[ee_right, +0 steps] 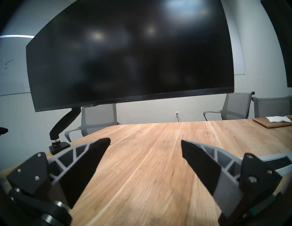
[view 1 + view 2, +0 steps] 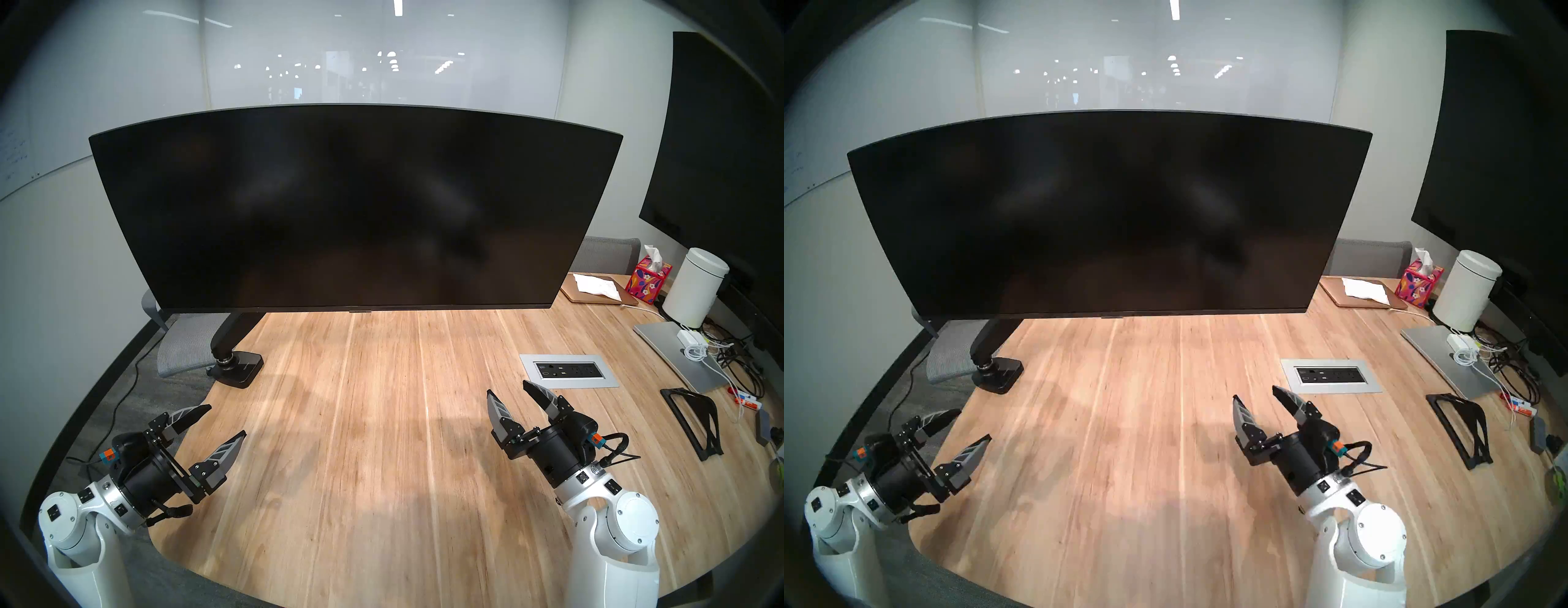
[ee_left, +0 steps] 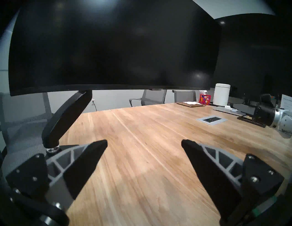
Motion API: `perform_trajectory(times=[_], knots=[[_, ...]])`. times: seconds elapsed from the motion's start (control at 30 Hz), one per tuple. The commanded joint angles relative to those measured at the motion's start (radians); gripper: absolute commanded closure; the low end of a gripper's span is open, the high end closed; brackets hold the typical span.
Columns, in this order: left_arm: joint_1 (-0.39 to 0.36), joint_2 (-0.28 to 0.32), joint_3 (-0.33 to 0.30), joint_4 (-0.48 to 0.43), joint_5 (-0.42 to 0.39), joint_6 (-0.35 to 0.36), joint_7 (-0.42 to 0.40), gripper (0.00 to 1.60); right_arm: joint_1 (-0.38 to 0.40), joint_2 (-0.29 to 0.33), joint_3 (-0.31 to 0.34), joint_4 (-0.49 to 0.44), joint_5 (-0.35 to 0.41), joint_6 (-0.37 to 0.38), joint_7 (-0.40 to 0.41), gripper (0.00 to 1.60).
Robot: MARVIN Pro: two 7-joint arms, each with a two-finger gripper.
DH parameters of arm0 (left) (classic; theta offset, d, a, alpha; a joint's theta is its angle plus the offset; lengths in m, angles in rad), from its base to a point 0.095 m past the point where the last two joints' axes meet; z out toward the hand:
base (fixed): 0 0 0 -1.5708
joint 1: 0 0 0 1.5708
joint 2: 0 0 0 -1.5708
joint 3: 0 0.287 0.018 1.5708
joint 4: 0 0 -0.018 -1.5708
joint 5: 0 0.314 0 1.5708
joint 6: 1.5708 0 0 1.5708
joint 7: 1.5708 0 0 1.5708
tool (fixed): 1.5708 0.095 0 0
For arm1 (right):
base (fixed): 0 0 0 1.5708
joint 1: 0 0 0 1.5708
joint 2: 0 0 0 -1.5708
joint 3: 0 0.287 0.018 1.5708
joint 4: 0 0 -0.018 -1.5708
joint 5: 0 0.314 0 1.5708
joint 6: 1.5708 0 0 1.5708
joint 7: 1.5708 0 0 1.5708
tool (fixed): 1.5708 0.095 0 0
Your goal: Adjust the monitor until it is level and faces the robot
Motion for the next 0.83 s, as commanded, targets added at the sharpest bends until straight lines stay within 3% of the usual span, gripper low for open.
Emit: perform_trajectory(times=[0.0, 0.8], knots=[[0.001, 0.015, -0.003, -0.012, -0.004, 0.021, -0.010, 0.00, 0.001, 0.002, -0.001, -0.020, 0.007, -0.001, -0.001, 0.00], [-0.007, 0.008, -0.009, -0.012, 0.004, 0.028, -0.021, 0.00, 0.001, 0.002, -0.001, -0.020, 0.007, -0.001, -0.001, 0.00]])
